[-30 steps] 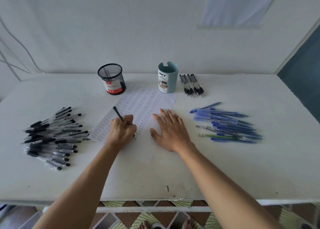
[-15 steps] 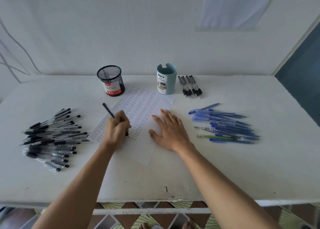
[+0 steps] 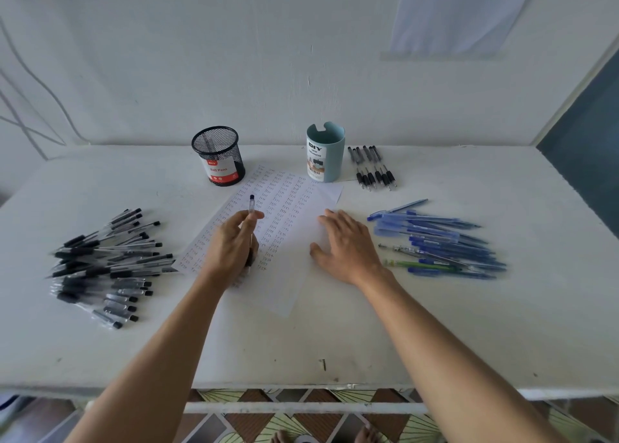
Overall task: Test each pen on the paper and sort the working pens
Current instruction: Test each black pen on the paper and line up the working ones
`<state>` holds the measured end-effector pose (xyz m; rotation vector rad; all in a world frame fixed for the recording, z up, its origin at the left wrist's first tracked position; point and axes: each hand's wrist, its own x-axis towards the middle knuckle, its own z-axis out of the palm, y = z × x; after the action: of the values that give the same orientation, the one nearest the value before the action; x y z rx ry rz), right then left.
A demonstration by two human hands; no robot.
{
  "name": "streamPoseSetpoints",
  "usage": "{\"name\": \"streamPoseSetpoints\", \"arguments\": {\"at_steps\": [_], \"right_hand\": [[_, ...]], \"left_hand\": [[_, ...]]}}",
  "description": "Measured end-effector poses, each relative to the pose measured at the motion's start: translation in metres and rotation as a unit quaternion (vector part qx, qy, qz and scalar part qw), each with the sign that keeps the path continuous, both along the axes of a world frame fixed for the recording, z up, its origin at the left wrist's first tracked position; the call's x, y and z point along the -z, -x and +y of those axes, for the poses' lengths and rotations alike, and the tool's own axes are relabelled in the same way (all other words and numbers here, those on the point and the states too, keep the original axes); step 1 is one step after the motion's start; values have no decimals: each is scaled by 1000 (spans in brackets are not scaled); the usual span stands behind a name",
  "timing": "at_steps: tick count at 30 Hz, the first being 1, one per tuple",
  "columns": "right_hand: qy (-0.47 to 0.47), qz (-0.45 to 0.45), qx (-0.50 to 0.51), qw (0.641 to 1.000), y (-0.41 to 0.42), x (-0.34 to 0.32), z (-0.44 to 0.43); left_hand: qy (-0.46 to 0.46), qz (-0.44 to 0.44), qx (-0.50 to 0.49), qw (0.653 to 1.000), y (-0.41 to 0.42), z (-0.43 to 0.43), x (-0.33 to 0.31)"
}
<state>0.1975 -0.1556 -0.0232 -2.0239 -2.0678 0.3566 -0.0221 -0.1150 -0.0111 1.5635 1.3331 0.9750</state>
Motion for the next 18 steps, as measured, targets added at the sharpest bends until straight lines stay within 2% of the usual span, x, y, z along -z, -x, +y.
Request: {"name": "streamPoseSetpoints", "arguments": {"at_steps": [4,7,10,15,18], "right_hand": [[-5,-12,-4,1000,1,4,-3],[-15,-1,0,1000,2,4,-3],[-17,16,4,1000,1,3,-3],[-11,62,17,998,-2,2,0],[-20,136,55,989,-2,-3,3]], "left_hand": [[57,54,27,997,-5,6,-4],[84,144,51,985,-15,16,-9],[70,240,81,965,-30,26,-11],[34,288,116,950,-60,33,-13],[46,312,115,942,-70,39,-12]]}}
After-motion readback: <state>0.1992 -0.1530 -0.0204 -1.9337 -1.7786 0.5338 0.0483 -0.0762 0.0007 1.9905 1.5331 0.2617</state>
